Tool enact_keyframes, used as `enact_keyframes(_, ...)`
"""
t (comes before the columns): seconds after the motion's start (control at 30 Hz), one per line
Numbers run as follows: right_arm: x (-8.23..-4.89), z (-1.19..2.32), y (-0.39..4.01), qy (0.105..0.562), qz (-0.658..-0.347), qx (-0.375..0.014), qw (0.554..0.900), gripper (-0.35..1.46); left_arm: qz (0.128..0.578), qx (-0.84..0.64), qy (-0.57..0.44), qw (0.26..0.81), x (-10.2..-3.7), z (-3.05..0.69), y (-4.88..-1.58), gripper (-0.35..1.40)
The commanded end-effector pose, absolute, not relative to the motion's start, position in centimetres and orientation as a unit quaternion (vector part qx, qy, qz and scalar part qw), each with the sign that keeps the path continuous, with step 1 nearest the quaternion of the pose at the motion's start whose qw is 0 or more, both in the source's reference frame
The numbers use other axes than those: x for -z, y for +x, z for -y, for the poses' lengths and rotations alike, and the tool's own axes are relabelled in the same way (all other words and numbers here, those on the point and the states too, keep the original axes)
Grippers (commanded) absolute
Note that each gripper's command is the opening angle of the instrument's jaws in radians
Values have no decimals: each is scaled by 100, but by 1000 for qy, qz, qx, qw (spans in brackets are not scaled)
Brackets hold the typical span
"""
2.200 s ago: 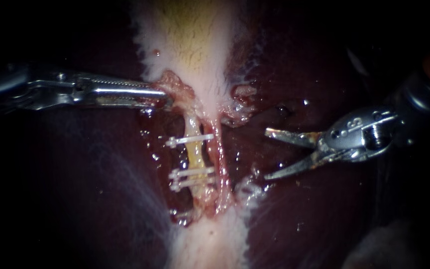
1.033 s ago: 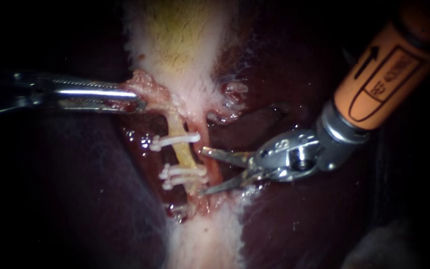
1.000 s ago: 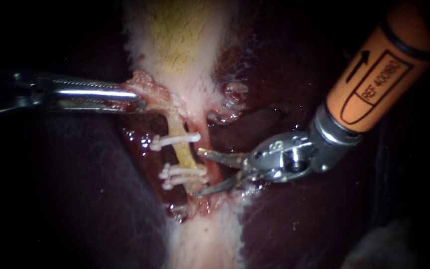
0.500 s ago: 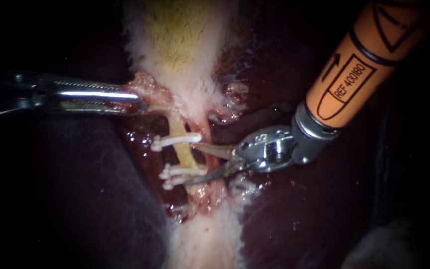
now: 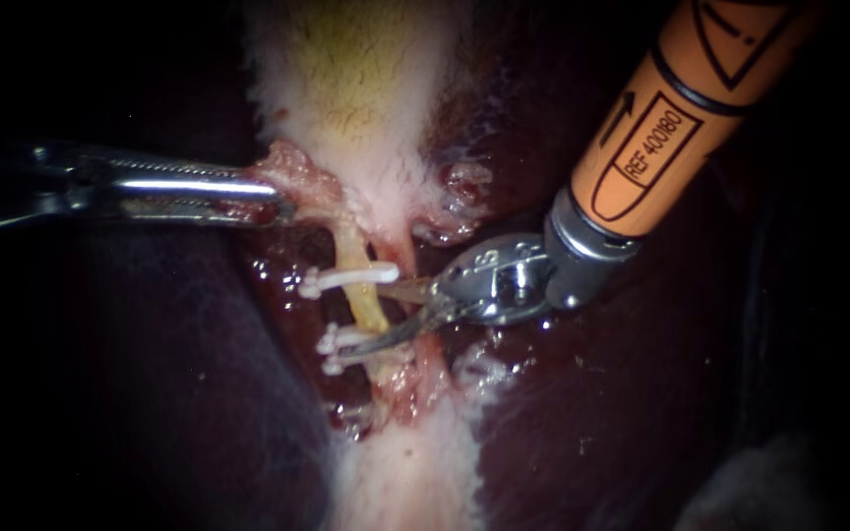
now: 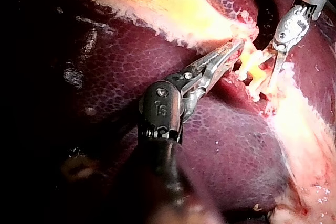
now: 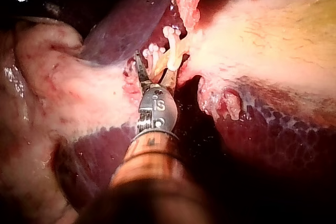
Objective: Go to the cutting position left tube
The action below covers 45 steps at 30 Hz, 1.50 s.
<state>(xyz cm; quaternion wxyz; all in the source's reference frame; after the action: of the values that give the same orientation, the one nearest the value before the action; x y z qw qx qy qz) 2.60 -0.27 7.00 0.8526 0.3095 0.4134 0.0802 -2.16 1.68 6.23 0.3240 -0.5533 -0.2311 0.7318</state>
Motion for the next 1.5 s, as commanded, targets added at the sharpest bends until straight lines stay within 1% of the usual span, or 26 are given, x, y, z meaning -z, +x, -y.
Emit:
enact_keyframes(0.03,-698,29,260,313,-423,-71,848,133,231,-732,-553,324,-623,-168,-216,-35)
enact_keyframes(0.1,-696,31,262,323,-434,-58,839,130,231,-732,-553,324,-623,-168,-216,-35)
enact_keyframes(0.2,-692,34,269,329,-442,-53,833,130,231,-732,-553,324,-623,-168,-216,-35)
enact_keyframes(0.4,-688,37,290,344,-459,-57,817,128,231,-732,-553,324,-623,-168,-217,-35)
enact_keyframes(0.53,-689,38,305,353,-469,-67,806,126,231,-732,-553,324,-624,-168,-217,-35)
enact_keyframes(0.67,-691,37,315,361,-480,-86,795,126,231,-732,-553,324,-624,-168,-218,-35)
enact_keyframes(0.9,-694,33,329,379,-482,-131,779,126,231,-732,-553,324,-624,-169,-219,-35)
enact_keyframes(1.07,-696,33,333,389,-479,-149,773,126,231,-732,-553,324,-624,-169,-219,-35)
enact_keyframes(1.27,-693,34,334,396,-486,-160,762,126,231,-732,-553,324,-625,-169,-219,-35)
enact_keyframes(1.33,-689,34,334,399,-488,-163,759,130,231,-732,-553,324,-625,-169,-219,-35)
enact_keyframes(1.5,-672,37,335,405,-494,-166,751,131,231,-732,-553,324,-625,-169,-218,-35)
